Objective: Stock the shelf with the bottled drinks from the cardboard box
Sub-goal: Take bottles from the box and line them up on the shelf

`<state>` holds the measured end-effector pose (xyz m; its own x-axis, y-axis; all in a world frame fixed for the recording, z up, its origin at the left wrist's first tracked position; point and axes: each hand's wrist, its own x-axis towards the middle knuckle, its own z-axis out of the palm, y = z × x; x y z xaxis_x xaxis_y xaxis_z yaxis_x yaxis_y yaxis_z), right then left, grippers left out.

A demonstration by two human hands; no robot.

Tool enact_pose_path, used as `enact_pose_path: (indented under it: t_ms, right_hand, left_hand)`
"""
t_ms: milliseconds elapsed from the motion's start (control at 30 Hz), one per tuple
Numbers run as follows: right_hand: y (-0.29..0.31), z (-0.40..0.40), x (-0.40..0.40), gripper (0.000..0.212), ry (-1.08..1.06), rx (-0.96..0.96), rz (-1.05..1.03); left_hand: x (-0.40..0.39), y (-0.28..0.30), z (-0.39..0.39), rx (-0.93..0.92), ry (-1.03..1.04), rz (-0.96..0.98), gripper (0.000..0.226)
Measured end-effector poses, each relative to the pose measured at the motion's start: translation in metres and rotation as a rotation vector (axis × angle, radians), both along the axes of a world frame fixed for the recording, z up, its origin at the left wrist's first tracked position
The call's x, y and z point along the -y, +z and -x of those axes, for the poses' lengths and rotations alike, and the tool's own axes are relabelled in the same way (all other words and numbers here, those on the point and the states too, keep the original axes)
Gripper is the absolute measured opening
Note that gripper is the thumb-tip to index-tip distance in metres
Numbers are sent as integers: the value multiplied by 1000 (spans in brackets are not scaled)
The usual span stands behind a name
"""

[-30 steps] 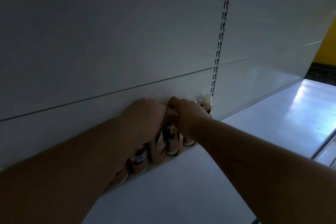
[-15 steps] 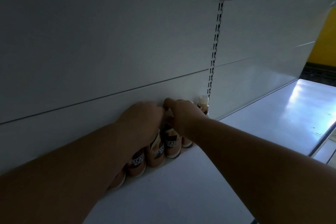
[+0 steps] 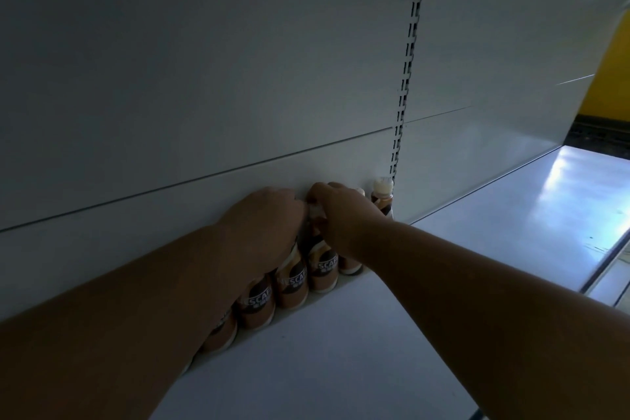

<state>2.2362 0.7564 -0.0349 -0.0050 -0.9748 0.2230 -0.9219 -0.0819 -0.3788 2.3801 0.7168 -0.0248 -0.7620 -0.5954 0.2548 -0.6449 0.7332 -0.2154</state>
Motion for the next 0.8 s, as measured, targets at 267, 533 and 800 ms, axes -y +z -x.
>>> enact_pose_path:
  t_ms: [267,533,800]
  right_hand:
    - [1,4,-2,43,7,9,-19]
    - [-6,2,1,32,-56,-4,25]
    - [-11,-6,5,32,-118,2,69]
  left_hand:
    - [-6,-6,0,-31,29,70,22]
    - [-5,-9,-1,-99,56,43,24]
    - [-6,-10,-3,-129,37,44,13]
